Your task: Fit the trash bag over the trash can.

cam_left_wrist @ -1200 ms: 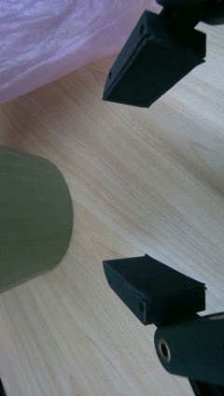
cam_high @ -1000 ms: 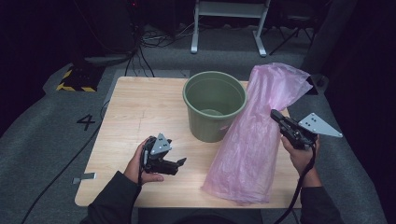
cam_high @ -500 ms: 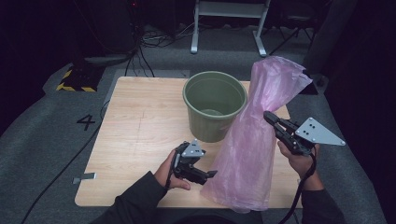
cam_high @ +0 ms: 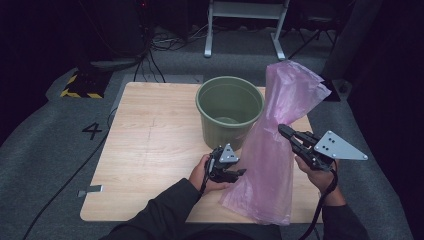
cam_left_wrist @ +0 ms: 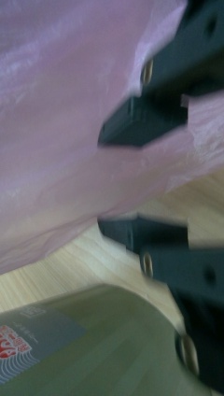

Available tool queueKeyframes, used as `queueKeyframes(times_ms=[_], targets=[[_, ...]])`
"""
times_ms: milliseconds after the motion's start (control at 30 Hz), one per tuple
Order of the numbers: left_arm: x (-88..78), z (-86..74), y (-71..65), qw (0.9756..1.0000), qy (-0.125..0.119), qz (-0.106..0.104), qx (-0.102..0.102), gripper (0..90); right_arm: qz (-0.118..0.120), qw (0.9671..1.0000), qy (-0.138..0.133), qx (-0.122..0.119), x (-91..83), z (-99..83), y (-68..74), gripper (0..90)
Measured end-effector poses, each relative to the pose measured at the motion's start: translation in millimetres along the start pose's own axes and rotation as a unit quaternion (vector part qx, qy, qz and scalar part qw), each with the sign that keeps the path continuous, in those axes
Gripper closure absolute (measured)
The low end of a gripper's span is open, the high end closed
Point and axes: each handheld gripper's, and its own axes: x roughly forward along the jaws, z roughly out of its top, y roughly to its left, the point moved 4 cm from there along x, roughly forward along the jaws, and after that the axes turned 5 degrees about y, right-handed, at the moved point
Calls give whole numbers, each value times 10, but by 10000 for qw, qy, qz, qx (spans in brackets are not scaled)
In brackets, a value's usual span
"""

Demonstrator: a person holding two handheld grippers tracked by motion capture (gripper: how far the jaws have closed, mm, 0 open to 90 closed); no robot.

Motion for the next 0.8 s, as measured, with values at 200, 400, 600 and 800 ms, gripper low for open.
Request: queueKeyframes(times_ms=[200, 400, 600, 800], targets=[[3, 10, -2, 9996, -125, 109, 232, 898, 190, 9998, -48, -54, -8, -34, 46, 900], [-219, 13, -24, 9974, -415, 434, 409, 900, 394, 9984, -190, -346, -47, 83, 144, 900], [-662, -100, -18, 9924, -840, 780, 443, 900, 632, 9959, -294, -579, 11, 250, 259, 900], [-1094, -330, 29, 9875, -1096, 1063, 393, 900, 978, 9923, -159, -737, 266, 352, 394, 900]])
